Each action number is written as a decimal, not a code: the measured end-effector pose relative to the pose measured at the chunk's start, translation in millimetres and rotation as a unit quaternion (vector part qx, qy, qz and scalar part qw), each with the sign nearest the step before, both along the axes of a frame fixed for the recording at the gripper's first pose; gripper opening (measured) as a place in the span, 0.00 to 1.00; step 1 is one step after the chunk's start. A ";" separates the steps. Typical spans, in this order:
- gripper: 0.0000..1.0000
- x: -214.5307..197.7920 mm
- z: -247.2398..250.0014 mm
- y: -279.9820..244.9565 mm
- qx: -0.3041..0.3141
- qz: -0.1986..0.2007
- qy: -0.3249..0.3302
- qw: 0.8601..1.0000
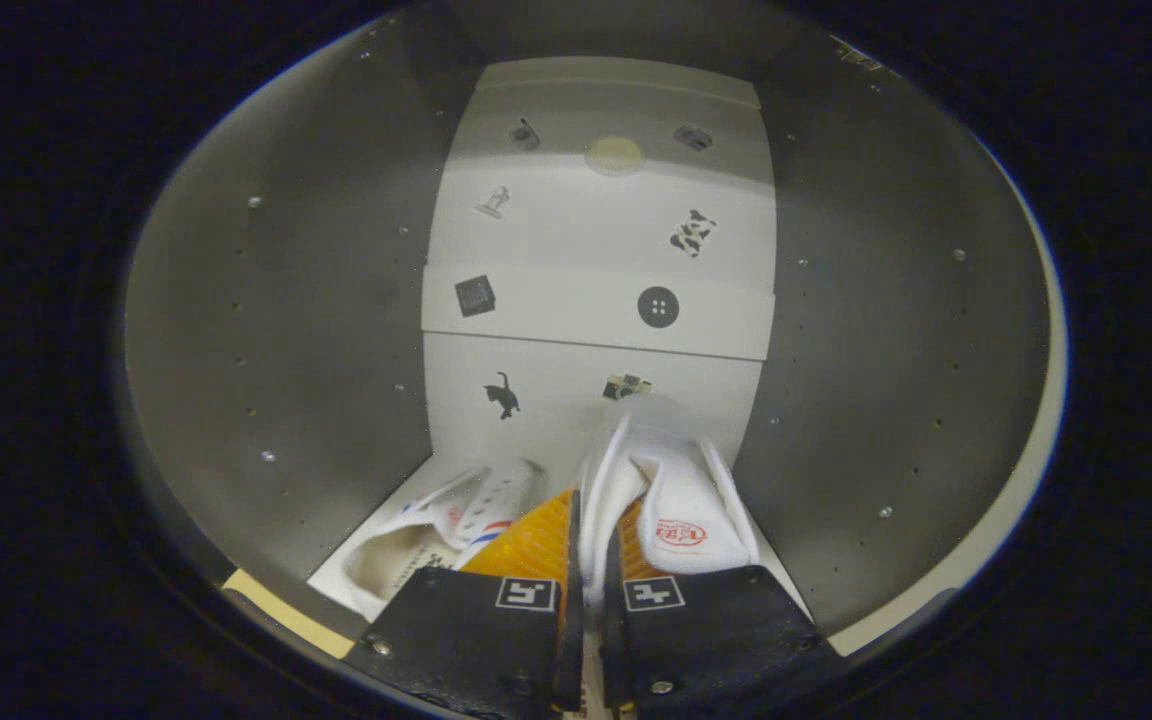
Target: Open the shoe cabinet door, grab the shoes and put them into the shoe cabinet, then close the shoe cabinet door.
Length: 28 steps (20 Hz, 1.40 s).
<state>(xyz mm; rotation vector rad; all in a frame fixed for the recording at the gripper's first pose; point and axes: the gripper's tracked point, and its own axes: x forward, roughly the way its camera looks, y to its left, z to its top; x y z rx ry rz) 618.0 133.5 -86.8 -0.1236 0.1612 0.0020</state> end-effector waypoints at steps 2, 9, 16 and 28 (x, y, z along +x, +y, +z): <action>0.11 18.8 -8.4 -0.7 0.001 0.000 0.013 1.000; 0.12 43.2 -40.0 6.6 -0.009 0.010 0.082 0.997; 0.12 47.8 -62.6 10.1 0.039 0.002 0.164 0.986; 0.77 -19.7 -31.3 17.1 0.022 0.000 0.118 0.993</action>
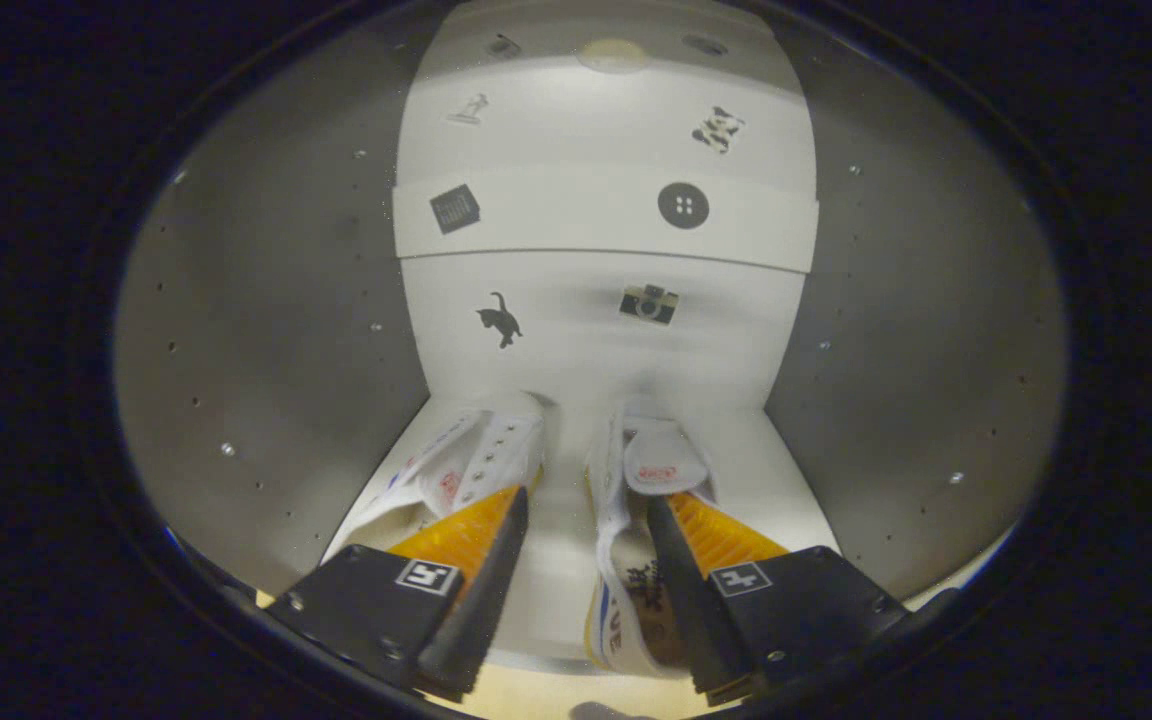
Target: Open the shoe cabinet door, grab the shoes and put them into the shoe cabinet, then close the shoe cabinet door.
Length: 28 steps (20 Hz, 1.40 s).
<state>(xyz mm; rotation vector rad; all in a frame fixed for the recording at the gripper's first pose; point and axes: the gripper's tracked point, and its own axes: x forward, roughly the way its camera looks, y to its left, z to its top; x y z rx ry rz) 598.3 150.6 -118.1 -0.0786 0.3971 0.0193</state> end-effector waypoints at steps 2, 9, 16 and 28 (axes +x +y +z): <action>0.82 -25.1 10.6 0.3 -0.002 -0.001 -0.018 1.000; 0.96 -141.2 47.5 11.4 -0.001 0.012 -0.081 0.997; 1.00 -293.7 75.7 19.0 0.013 0.035 -0.132 0.991; 1.00 -486.0 102.7 -66.5 0.038 -0.014 -0.183 0.982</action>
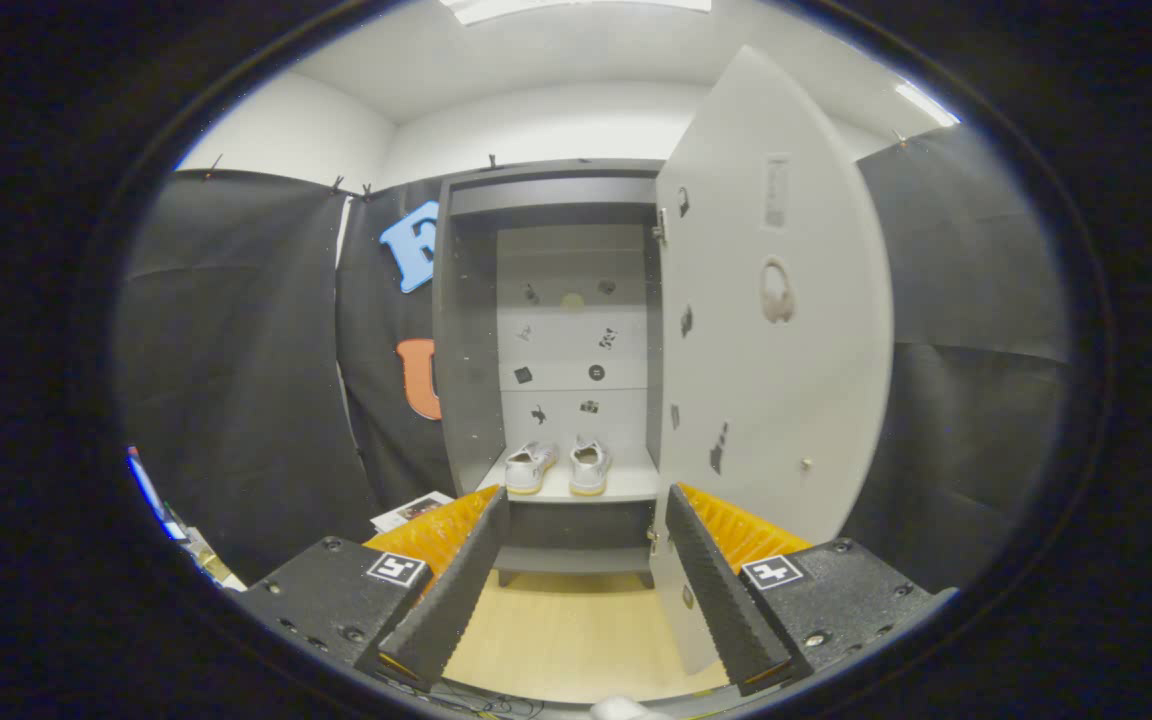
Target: Open the shoe cabinet door, grab the shoes and put them into the shoe cabinet, then close the shoe cabinet door.
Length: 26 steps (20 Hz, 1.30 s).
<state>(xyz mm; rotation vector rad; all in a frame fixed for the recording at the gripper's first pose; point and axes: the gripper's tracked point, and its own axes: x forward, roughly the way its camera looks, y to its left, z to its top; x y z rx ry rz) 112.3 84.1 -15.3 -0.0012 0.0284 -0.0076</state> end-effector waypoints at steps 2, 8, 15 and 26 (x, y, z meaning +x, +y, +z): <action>0.99 -18.9 1.7 -28.1 -0.003 -0.018 -0.002 1.000; 1.00 -54.3 3.6 -119.0 0.020 -0.071 -0.007 0.997; 0.99 -25.2 -2.3 -218.9 0.035 -0.093 0.001 0.995; 0.99 46.2 -6.0 -216.6 0.008 0.024 0.017 1.000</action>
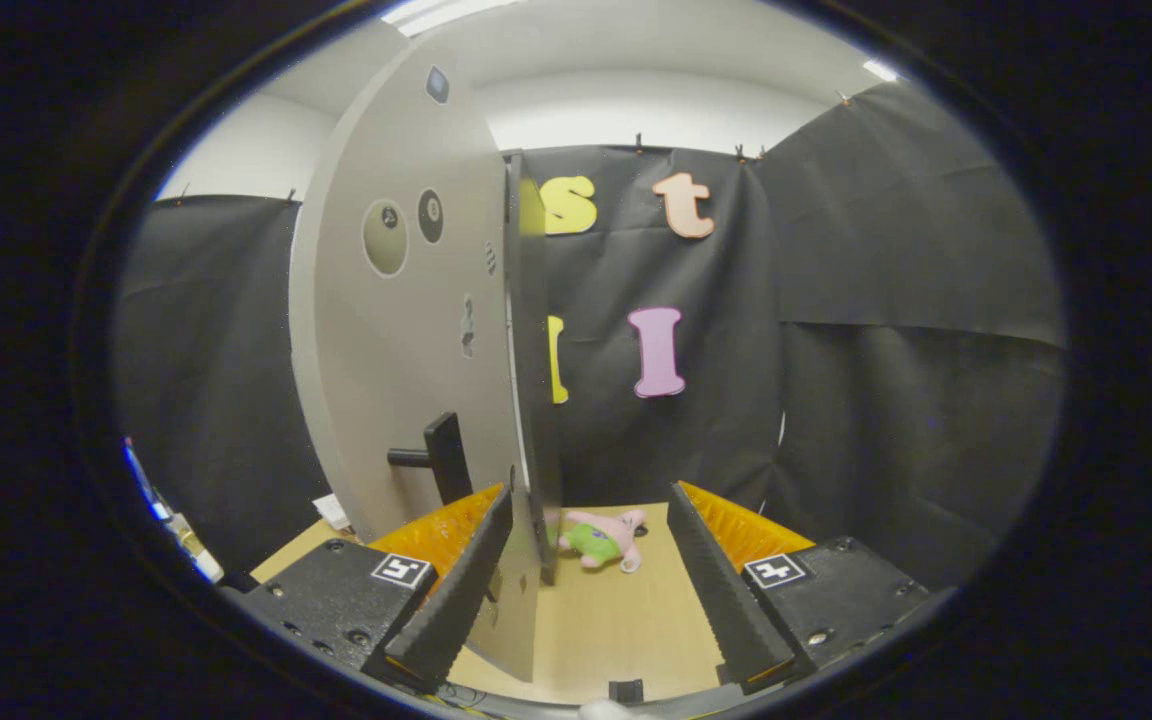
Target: Open the shoe cabinet door, grab the shoes and put them into the shoe cabinet, then close the shoe cabinet door.
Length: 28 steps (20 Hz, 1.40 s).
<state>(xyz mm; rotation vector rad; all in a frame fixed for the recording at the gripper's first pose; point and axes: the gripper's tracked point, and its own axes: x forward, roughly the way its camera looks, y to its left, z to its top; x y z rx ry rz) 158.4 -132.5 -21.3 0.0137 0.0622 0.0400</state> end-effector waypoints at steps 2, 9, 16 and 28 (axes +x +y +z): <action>0.99 3.2 -0.4 1.3 -0.007 0.015 0.000 1.000; 0.94 6.4 -3.3 13.1 -0.018 0.044 0.011 0.999; 0.94 0.4 -4.6 51.7 -0.021 0.048 0.014 0.999; 0.94 16.5 -10.9 185.3 -0.013 0.015 0.012 1.000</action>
